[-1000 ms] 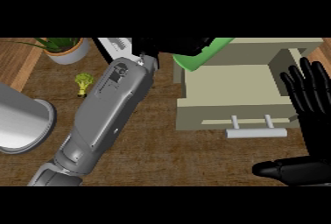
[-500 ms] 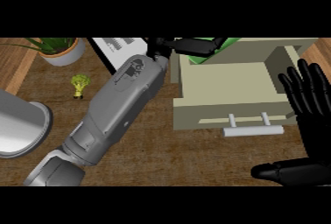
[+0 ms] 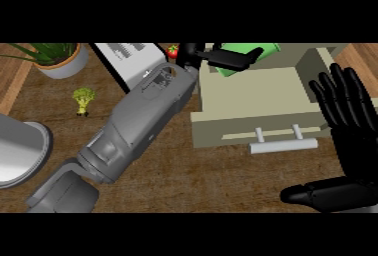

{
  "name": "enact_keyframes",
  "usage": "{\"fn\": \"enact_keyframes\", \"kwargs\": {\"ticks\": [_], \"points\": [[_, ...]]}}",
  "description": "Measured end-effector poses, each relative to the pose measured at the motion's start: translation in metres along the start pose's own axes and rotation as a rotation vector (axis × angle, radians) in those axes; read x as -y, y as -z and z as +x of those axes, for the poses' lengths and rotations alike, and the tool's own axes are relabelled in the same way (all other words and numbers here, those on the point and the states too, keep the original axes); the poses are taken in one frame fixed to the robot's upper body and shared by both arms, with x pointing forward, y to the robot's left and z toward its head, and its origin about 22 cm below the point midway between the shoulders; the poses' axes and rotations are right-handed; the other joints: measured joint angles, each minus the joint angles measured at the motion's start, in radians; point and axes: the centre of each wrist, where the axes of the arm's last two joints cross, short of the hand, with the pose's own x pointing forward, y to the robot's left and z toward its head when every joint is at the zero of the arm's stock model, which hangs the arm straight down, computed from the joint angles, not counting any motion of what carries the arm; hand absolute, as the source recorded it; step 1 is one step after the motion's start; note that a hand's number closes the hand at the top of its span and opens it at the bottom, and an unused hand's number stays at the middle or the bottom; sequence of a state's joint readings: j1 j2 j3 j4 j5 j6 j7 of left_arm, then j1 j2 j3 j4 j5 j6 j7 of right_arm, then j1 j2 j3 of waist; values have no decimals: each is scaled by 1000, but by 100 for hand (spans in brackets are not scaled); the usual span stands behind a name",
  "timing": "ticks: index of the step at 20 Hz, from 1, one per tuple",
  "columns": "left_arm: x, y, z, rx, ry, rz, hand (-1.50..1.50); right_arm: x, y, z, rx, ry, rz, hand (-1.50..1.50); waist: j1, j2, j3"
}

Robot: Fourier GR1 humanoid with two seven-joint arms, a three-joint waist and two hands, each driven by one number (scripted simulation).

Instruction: Pick up the cup, place it into the drawer and close the drawer

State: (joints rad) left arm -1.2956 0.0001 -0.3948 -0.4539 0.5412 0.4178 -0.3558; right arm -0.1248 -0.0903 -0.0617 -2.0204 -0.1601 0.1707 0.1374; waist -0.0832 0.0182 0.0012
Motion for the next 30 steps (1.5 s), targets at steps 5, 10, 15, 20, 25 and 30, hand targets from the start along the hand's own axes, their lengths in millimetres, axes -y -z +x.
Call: {"fn": "enact_keyframes", "kwargs": {"ticks": [5, 10, 15, 20, 25, 30], "points": [[6, -2, -3, -25, 73, -19, 150, -4, 4, 1, 8, 14, 11, -150, -12, 2, 0], [9, -5, -8, -39, 151, -24, -150, -1, 7, -2, 20, 17, 24, -150, -24, 6, 1], [11, -6, -8, -35, 122, -19, -150, 1, 12, 0, 36, 43, 35, -150, -32, 9, 1], [13, -6, -4, 9, 19, -28, -150, 8, 11, 2, 37, 81, 48, -150, -20, 6, 0], [15, -5, 4, 66, -106, -33, -150, 10, 4, 7, 26, 106, 52, -150, 14, -4, -1], [4, -3, 9, 59, -191, -10, -150, 22, -9, 15, 22, 79, 75, 150, 56, -16, -1]]}}
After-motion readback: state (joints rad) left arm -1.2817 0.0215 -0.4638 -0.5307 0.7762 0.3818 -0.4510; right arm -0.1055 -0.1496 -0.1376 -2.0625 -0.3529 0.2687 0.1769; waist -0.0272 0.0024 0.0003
